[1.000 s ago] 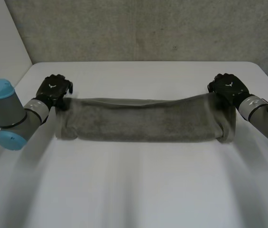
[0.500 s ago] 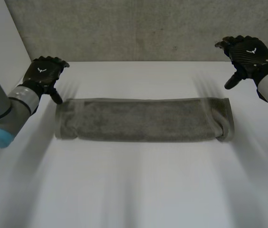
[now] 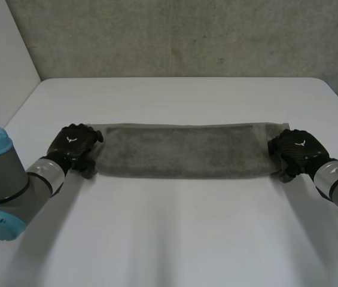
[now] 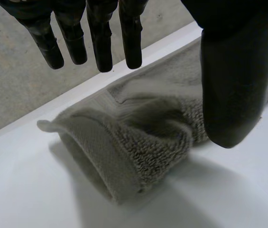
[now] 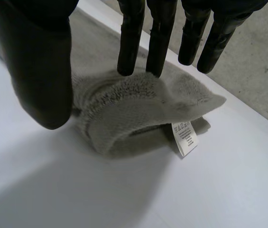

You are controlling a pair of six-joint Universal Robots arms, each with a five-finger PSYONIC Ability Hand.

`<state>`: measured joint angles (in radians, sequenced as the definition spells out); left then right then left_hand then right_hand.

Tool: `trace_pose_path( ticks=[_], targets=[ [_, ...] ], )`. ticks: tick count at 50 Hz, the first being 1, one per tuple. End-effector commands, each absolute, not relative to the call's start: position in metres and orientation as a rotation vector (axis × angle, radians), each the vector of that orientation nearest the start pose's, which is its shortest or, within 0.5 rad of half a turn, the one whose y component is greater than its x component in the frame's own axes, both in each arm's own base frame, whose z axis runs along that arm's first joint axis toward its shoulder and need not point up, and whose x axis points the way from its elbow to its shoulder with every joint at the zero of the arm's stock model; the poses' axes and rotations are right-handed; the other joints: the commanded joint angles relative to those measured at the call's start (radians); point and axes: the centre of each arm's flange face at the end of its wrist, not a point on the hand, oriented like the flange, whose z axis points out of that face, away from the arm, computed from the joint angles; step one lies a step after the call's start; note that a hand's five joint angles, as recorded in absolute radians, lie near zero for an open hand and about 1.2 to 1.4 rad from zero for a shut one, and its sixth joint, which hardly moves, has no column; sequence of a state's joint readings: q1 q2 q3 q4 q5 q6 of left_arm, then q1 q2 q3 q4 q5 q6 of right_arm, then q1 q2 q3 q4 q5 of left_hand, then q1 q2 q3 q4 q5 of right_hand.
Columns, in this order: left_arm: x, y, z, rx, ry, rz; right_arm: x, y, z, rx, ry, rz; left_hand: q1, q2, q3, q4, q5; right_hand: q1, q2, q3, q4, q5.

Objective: Fold the towel.

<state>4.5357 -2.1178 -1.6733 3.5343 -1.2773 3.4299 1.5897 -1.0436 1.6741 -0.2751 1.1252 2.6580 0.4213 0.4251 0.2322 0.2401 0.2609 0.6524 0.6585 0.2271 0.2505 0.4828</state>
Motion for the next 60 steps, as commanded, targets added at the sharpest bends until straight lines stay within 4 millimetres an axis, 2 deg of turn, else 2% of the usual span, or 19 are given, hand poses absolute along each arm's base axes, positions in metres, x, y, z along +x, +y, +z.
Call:
trace_pose_path(
  ticks=[1, 2, 3, 4, 6, 13, 17, 22, 26, 31, 33, 37, 43, 53, 55, 56, 57, 59, 60],
  targets=[
    [-0.218, -0.339, 0.117, 0.844, 2.438, -2.022, 0.175, -0.355, 0.113, -0.998, 2.264, -1.823, 0.036, 0.032, -0.058, -0.066, 0.022, 0.07, 0.063, -0.053, -0.076, 0.065],
    [-0.217, -0.341, 0.114, 0.84, 2.439, -2.015, 0.171, -0.358, 0.114, -0.996, 2.274, -1.839, 0.05, 0.047, -0.058, -0.066, 0.036, 0.183, 0.177, -0.053, -0.076, 0.178],
    [-0.217, -0.341, 0.114, 0.84, 2.439, -2.015, 0.171, -0.358, 0.114, -0.996, 2.274, -1.839, 0.051, 0.047, -0.058, -0.066, 0.036, 0.184, 0.178, -0.053, -0.076, 0.179],
    [-0.218, -0.342, 0.112, 0.839, 2.44, -2.013, 0.164, -0.363, 0.116, -0.989, 2.29, -1.861, 0.065, 0.061, -0.058, -0.066, 0.051, 0.332, 0.326, -0.053, -0.076, 0.327],
    [-0.218, -0.344, 0.11, 0.837, 2.443, -2.008, 0.158, -0.367, 0.118, -0.989, 2.302, -1.883, 0.08, 0.076, -0.058, -0.066, 0.066, 0.369, 0.363, -0.053, -0.076, 0.364],
    [-0.213, -0.357, 0.109, 0.824, 2.369, -1.996, 0.142, -0.376, 0.124, -1.027, 2.326, -1.94, 0.112, 0.108, -0.058, -0.066, 0.098, 0.266, 0.26, -0.053, -0.076, 0.261],
    [-0.206, -0.362, 0.108, 0.807, 2.331, -1.967, 0.135, -0.377, 0.127, -1.041, 2.339, -1.956, 0.112, 0.108, -0.058, -0.066, 0.098, 0.126, 0.12, -0.053, -0.076, 0.121],
    [-0.201, -0.358, 0.114, 0.791, 2.338, -1.952, 0.14, -0.371, 0.125, -1.035, 2.34, -1.927, 0.098, 0.094, -0.058, -0.066, 0.083, 0.064, 0.058, -0.053, -0.076, 0.059],
    [-0.203, -0.349, 0.121, 0.803, 2.334, -1.965, 0.148, -0.363, 0.124, -1.044, 2.331, -1.907, 0.098, 0.094, -0.058, -0.066, 0.083, -0.159, -0.165, -0.053, -0.076, -0.164],
    [-0.209, -0.334, 0.128, 0.834, 2.338, -1.975, 0.152, -0.356, 0.127, -1.049, 2.327, -1.897, 0.092, 0.088, -0.058, -0.066, 0.077, -0.183, -0.189, -0.053, -0.076, -0.188],
    [-0.218, -0.321, 0.132, 0.875, 2.339, -1.987, 0.152, -0.354, 0.128, -1.049, 2.325, -1.898, 0.092, 0.088, -0.058, -0.066, 0.077, -0.183, -0.189, -0.053, -0.076, -0.188],
    [-0.223, -0.314, 0.132, 0.905, 2.34, -1.989, 0.152, -0.353, 0.13, -0.995, 2.324, -1.891, 0.092, 0.088, -0.058, -0.066, 0.077, -0.162, -0.168, -0.053, -0.076, -0.167],
    [-0.224, -0.318, 0.12, 0.923, 2.349, -1.961, 0.152, -0.357, 0.123, -0.929, 2.327, -1.86, 0.092, 0.088, -0.058, -0.066, 0.077, -0.15, -0.157, -0.053, -0.076, -0.155],
    [-0.221, -0.331, 0.118, 0.898, 2.329, -1.974, 0.149, -0.369, 0.107, -0.902, 2.37, -1.835, 0.106, 0.103, -0.058, -0.066, 0.092, -0.095, -0.101, -0.053, -0.076, -0.1],
    [-0.221, -0.334, 0.119, 0.893, 2.322, -1.983, 0.147, -0.37, 0.108, -0.901, 2.38, -1.844, 0.133, 0.129, -0.058, -0.066, 0.119, -0.098, -0.104, -0.053, -0.076, -0.103],
    [-0.221, -0.337, 0.118, 0.888, 2.317, -1.987, 0.145, -0.371, 0.11, -0.892, 2.39, -1.852, 0.258, 0.254, -0.058, -0.066, 0.244, -0.095, -0.101, -0.053, -0.076, -0.1],
    [-0.221, -0.337, 0.118, 0.888, 2.317, -1.987, 0.143, -0.372, 0.113, -0.879, 2.389, -1.861, 0.259, 0.255, -0.058, -0.066, 0.245, -0.092, -0.098, -0.053, -0.076, -0.097],
    [-0.217, -0.342, 0.118, 0.871, 2.314, -1.986, 0.143, -0.372, 0.117, -0.87, 2.384, -1.872, 0.528, 0.524, -0.058, -0.066, 0.514, -0.074, -0.08, -0.053, -0.076, -0.079],
    [-0.217, -0.342, 0.118, 0.871, 2.314, -1.986, 0.143, -0.372, 0.121, -0.864, 2.375, -1.884, 0.529, 0.525, -0.058, -0.066, 0.515, -0.063, -0.069, -0.053, -0.076, -0.068]
  ],
)
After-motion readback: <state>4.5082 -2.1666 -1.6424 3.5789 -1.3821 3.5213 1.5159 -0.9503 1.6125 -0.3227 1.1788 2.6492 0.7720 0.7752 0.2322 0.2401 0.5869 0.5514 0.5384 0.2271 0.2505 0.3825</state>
